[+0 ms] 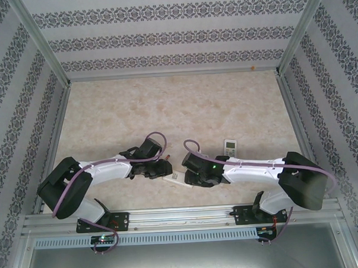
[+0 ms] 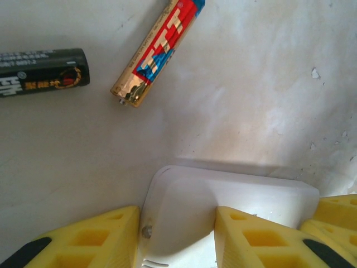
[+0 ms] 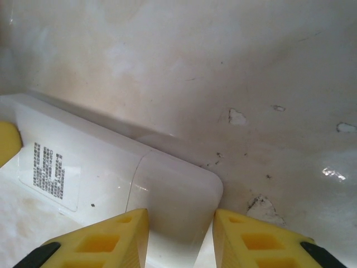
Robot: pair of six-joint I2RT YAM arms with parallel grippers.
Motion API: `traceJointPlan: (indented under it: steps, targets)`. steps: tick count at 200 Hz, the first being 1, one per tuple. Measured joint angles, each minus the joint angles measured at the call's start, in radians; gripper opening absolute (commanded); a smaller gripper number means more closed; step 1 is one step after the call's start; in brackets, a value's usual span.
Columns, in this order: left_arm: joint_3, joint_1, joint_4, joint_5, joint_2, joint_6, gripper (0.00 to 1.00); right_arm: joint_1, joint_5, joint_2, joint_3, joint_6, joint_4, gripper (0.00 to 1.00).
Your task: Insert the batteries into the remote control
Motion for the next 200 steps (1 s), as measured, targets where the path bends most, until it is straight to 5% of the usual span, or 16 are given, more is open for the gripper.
traceJointPlan:
  steps: [51,95,168,200]
  targets:
    - [0.0,-0.018,-0.02,-0.04,-0.051,-0.004,0.64,0.013,0.103,-0.041,0.07,-0.073,-0.079,0.71]
    - [-0.002,0.003,-0.139,-0.156,-0.259,-0.008,0.77,0.013,0.164,-0.12,0.083,-0.423,-0.127,0.92]
    - [-0.094,0.124,-0.222,-0.171,-0.577,-0.084,0.97,0.09,0.133,0.236,0.303,-0.913,-0.214,0.89]
    - [-0.109,0.147,-0.27,-0.161,-0.635,-0.096,0.99,0.105,0.1,0.319,0.329,-0.957,-0.211,0.65]
